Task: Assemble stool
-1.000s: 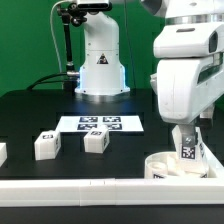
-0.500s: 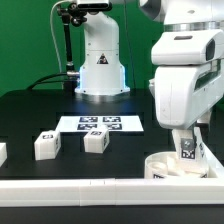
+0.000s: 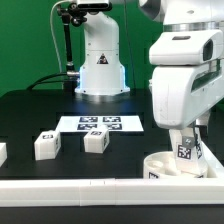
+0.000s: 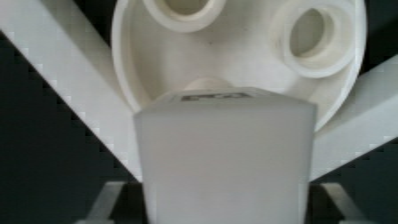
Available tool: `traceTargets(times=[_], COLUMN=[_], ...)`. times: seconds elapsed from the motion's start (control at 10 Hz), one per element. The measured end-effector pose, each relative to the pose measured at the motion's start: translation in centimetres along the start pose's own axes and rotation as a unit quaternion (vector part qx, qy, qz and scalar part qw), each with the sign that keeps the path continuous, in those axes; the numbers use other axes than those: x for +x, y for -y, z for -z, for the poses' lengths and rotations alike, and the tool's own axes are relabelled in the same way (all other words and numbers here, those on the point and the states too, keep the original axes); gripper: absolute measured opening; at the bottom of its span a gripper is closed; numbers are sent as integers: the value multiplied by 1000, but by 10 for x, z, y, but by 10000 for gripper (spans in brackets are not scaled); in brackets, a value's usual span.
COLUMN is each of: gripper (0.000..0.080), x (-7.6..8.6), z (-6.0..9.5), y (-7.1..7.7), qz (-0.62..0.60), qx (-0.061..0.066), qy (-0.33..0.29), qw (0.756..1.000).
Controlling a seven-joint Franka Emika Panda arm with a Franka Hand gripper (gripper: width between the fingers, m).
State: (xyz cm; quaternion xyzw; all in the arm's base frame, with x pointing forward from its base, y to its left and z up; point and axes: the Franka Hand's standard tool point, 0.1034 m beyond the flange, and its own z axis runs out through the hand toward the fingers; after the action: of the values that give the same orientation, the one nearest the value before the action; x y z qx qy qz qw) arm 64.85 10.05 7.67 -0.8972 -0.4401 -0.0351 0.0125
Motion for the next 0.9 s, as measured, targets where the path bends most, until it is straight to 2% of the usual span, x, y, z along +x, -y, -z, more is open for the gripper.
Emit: traceTargets(times=[0.3,0.6,0.9], gripper=[337,338,338], x=[-3,-5,-4], z=[0,0,0], y=[-1,-4,-4], qz=[-155,-299,-410], qx=[11,20,20], qy=[-2,-7,-5], qw=[988,954,912])
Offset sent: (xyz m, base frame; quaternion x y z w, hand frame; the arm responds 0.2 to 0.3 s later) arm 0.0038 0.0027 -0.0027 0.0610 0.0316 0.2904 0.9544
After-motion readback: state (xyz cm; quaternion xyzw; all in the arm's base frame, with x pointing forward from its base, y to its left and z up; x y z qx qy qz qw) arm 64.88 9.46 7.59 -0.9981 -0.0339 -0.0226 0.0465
